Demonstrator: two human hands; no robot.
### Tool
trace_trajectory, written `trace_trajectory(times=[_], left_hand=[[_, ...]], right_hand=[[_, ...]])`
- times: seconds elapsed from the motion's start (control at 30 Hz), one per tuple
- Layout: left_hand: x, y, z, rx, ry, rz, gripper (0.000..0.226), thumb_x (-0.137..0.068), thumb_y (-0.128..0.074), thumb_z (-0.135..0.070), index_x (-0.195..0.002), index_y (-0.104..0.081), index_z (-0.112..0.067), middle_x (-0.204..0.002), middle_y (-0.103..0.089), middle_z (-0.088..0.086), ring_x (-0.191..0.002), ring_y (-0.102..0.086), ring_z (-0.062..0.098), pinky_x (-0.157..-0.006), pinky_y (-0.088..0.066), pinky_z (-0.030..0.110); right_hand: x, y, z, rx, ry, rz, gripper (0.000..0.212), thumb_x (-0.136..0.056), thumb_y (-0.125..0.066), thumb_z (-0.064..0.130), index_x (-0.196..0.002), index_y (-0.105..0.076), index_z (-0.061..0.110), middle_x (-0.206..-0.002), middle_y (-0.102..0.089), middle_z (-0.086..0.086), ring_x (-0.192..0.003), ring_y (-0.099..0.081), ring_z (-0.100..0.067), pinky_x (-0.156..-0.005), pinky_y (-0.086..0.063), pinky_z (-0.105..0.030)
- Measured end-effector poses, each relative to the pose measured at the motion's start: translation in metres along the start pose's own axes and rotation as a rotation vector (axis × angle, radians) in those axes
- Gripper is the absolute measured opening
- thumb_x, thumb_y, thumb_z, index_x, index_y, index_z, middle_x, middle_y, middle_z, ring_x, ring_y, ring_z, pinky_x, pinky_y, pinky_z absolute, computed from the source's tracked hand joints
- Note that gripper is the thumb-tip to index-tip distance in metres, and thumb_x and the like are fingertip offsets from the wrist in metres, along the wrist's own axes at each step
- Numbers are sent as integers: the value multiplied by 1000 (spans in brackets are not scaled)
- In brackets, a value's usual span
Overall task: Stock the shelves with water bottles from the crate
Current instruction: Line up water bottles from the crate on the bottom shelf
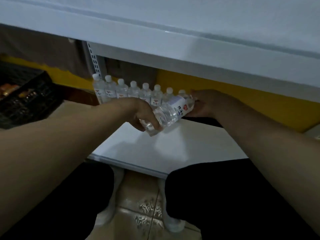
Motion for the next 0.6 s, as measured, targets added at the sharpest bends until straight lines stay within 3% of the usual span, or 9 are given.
trace_trajectory(times=[0.07, 0.13, 0.2, 0.33, 0.43, 0.5, 0.6], left_hand=[[-24, -20, -9, -39, 11, 24, 67, -67, -88, -18, -127, -58, -12, -124, -64, 9, -110, -64, 24, -92, -55, 35], [-47, -37, -21, -86, -1, 23, 73, -66, -89, -23, -130, -56, -13, -129, -60, 9, -108, -64, 26, -93, -55, 38], [-65, -51, -35, -178, -35, 11, 79, -72, -86, -26, -139, -47, -11, -137, -53, 10, -112, -61, 29, -95, -54, 40], [-90, -44, -71, -503, -240, -228, 54, -89, -69, -30, -130, -52, 0, -127, -58, 15, -115, -59, 30, -92, -49, 34], [-118, -23, -85, -648, -368, -361, 59, -87, -65, -40, -134, -50, -7, -130, -56, 15, -117, -56, 31, -96, -49, 38], [-130, -5, -90, -711, -401, -477, 64, -87, -63, -41, -140, -41, -12, -134, -47, 16, -121, -49, 35, -97, -46, 44], [-147, 14, -87, -717, -471, -546, 77, -87, -64, -33, -152, -25, -19, -150, -31, 12, -135, -33, 35, -103, -41, 49]], right_hand=[[-4, 13, 6, -102, 26, 1, 25, -104, -43, 24, -124, -49, 10, -135, -48, -13, -118, -54, -37, -89, -51, -49], [-15, 28, 8, -128, 45, -60, 40, -100, -52, 25, -136, -45, 7, -121, -54, -15, -95, -61, -34, -79, -52, -55], [-29, 37, 11, 2, 90, -116, 47, -98, -57, 26, -137, -45, 4, -127, -56, -17, -91, -63, -32, -73, -57, -52], [-65, 57, 20, 386, 197, -356, 60, -96, -58, 37, -141, -38, 3, -138, -49, -17, -116, -57, -35, -90, -52, -47], [-93, 67, 25, 704, 283, -518, 62, -96, -58, 38, -142, -36, 3, -141, -45, -18, -122, -52, -37, -87, -49, -39], [-109, 77, 22, 747, 275, -598, 61, -96, -59, 37, -141, -35, 4, -141, -45, -18, -123, -50, -37, -81, -44, -37], [-132, 88, 14, 720, 222, -673, 64, -93, -63, 36, -141, -35, 3, -141, -46, -19, -125, -50, -37, -86, -46, -39]])
Point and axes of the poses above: each hand's wrist, its own x-axis away from the middle knuckle, its own y-axis out of the back of the hand, z = x × y, the point moved 6 cm from there along -x, towards the middle knuckle
